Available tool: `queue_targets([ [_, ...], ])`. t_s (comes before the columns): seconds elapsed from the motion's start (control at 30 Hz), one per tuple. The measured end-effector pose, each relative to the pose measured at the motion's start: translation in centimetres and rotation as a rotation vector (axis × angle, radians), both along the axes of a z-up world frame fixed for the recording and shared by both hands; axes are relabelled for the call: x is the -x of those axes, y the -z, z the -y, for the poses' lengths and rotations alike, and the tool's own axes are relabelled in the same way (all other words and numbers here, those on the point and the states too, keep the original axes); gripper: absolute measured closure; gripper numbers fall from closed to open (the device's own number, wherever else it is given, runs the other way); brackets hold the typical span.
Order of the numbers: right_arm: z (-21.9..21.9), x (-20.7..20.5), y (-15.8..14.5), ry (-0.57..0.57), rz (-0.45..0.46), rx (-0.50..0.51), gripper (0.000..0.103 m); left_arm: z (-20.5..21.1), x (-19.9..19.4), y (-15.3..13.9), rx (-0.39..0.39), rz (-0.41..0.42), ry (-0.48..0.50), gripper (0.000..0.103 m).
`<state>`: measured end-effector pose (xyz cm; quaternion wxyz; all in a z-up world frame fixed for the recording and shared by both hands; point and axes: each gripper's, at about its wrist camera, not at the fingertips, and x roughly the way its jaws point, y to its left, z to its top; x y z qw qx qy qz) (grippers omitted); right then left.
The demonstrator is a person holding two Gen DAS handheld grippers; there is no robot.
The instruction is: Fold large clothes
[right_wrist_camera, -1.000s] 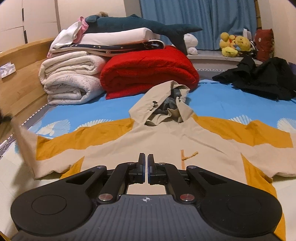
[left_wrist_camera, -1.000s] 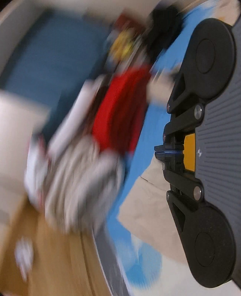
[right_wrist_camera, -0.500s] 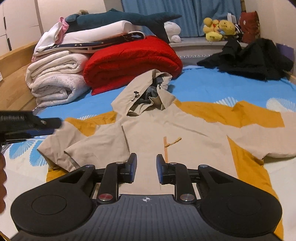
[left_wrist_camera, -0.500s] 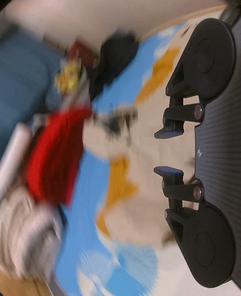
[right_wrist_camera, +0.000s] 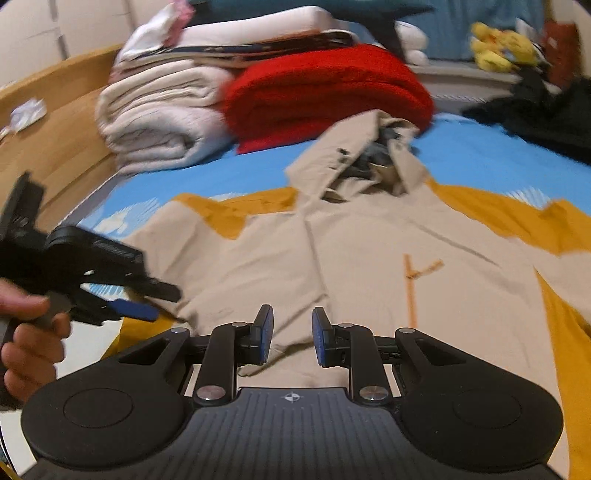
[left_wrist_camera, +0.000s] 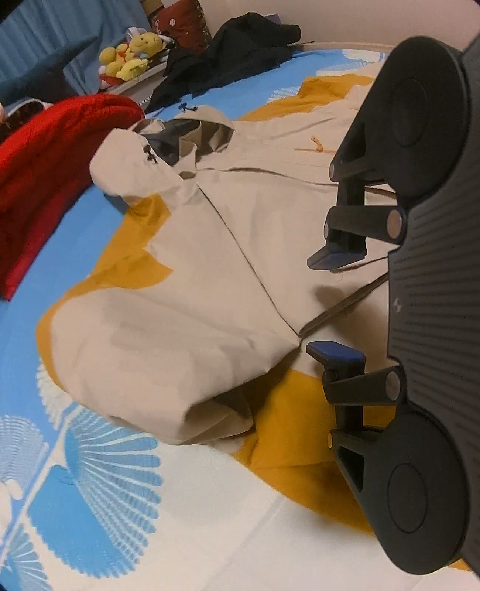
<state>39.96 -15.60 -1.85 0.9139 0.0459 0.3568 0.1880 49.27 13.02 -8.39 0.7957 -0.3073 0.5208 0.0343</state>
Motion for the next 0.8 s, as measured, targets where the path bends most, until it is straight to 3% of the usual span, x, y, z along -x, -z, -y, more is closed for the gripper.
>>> queue_targets([
  [0.23, -1.2, -1.0, 0.7, -0.059, 0.007, 0.029, 0.078, 1.4, -1.5, 1.7, 0.011, -0.013, 0.031, 0.058],
  [0.3, -1.5, -1.2, 0.9, -0.076, 0.002, 0.03, 0.073, 1.7, -1.8, 1.9, 0.013, -0.006, 0.046, 0.073],
  [0.33, -1.6, -1.3, 1.0, -0.087, -0.001, 0.03, 0.071, 1.8, -1.8, 1.6, -0.001, 0.006, 0.051, 0.096],
  [0.4, -2.0, -1.4, 1.2, -0.108, 0.0, 0.038, 0.064, 2.4, -1.8, -0.1, -0.034, 0.081, 0.095, 0.098],
  [0.57, -3.2, -1.5, 1.6, -0.155, 0.017, 0.071, 0.055, 5.0, -1.5, -5.5, 0.043, 0.381, 0.313, 0.1],
  [0.67, -4.1, -1.2, 1.6, -0.195, 0.057, 0.116, 0.05, 6.4, -0.9, -6.8, 0.096, 0.458, 0.396, 0.1],
  [0.8, -5.2, -0.7, 1.6, -0.213, 0.128, 0.209, 0.05, 7.9, -0.3, -7.2, 0.109, 0.503, 0.469, 0.1],
])
